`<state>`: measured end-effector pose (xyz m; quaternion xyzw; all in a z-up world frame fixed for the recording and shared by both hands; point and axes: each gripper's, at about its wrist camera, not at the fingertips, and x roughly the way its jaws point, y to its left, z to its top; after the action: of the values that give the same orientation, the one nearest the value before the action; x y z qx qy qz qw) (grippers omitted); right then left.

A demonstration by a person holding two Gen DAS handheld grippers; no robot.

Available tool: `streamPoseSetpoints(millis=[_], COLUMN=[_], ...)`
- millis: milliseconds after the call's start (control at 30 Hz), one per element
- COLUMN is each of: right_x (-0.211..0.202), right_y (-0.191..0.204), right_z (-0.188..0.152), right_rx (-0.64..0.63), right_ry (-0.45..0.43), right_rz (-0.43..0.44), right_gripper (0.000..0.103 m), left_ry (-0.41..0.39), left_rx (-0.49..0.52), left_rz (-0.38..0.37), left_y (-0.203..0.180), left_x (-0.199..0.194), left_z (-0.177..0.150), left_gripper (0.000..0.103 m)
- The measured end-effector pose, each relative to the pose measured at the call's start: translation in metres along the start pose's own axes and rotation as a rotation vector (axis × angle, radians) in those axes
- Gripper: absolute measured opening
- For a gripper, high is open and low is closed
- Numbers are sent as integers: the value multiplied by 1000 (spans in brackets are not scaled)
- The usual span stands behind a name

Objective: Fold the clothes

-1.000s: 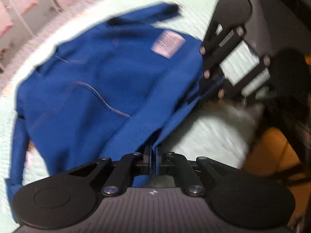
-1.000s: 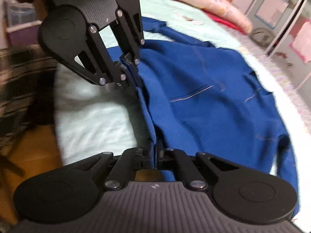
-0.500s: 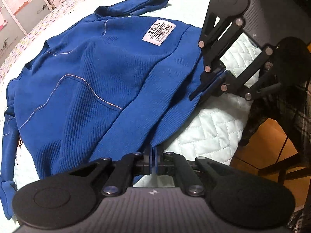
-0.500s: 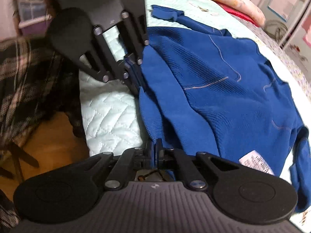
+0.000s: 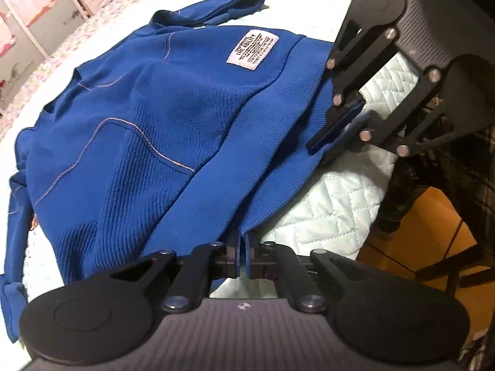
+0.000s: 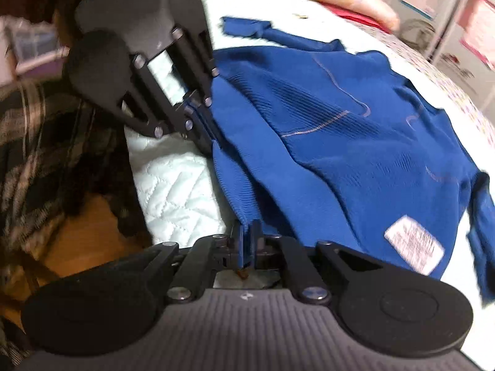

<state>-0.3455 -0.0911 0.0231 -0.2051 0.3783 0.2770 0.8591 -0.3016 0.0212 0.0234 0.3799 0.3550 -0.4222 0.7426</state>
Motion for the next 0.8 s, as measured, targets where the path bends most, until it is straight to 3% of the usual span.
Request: streamPoseSetpoints(millis=[67,200,333,600,700,800], right_x=[-9,-29,-65,-93,-82,-65], right_y=[0,-8,-32,-93,-107,-110], right_z=[-7,-27,-56,-100,-100,-98], right_rx=[60,235,509,980,1055,1091], right_ry=[-12,-17,-110,-242,-237,-207], right_rz=[4,16,22,-131,-151,-154], right_gripper=[23,23,23,25,35,36], left_ry=[-4,-11,-11,-16,-15,-21], left_rx=[-20,-72,-70,-228,-258,-336], left_rz=[17,43,91,136,147,142], left_y=[-2,-3,-12,-12,-16,-16], left_x=[-1,-2,-3,-11,-17,-25], left_z=[-1,-2,-2,-5,-9,-17], left_gripper=[0,0,0,5,5,6])
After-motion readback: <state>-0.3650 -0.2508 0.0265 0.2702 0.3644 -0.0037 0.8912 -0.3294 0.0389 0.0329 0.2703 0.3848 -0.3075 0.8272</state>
